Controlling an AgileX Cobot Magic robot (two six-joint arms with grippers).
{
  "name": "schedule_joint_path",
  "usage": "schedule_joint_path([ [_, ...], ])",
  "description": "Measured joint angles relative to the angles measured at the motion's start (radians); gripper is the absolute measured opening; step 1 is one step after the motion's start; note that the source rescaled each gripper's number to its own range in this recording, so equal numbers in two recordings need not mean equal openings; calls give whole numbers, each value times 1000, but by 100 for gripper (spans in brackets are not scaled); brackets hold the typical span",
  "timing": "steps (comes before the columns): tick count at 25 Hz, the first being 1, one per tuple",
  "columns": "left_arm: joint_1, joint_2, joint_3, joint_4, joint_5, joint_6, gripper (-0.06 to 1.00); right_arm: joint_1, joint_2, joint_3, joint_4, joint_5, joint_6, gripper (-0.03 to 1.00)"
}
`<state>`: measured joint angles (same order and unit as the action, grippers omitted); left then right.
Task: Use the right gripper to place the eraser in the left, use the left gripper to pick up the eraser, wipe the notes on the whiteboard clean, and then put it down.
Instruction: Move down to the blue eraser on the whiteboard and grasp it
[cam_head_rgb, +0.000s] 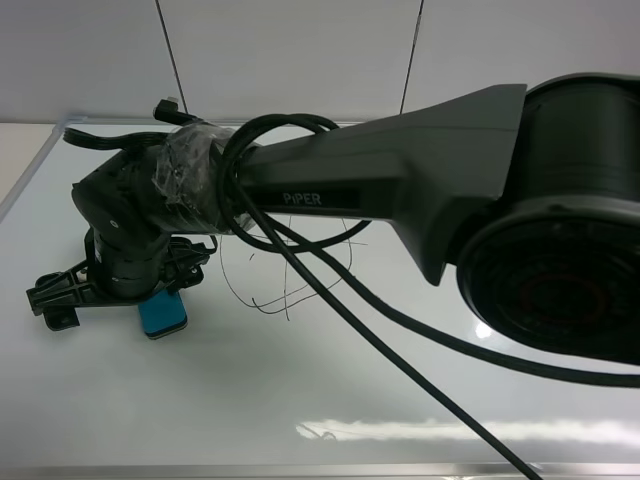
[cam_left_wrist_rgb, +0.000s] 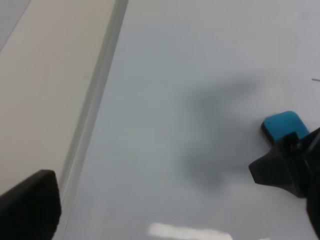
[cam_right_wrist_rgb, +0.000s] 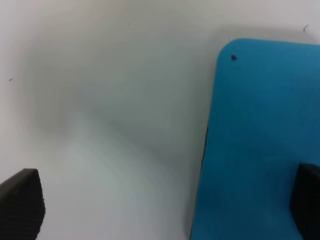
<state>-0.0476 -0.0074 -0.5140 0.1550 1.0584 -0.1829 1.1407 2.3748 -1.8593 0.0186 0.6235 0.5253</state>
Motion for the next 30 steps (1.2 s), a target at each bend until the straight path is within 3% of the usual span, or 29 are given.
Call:
schedule_joint_path([
  [13, 0, 0, 0, 0, 0, 0, 100, 0, -33, 5, -4, 4, 0, 100],
  [19, 0, 0, 0, 0, 0, 0, 100, -7, -100, 5, -77, 23, 0, 100],
  [30, 0, 0, 0, 0, 0, 0, 100, -204, -316, 6, -289, 387, -124, 100],
])
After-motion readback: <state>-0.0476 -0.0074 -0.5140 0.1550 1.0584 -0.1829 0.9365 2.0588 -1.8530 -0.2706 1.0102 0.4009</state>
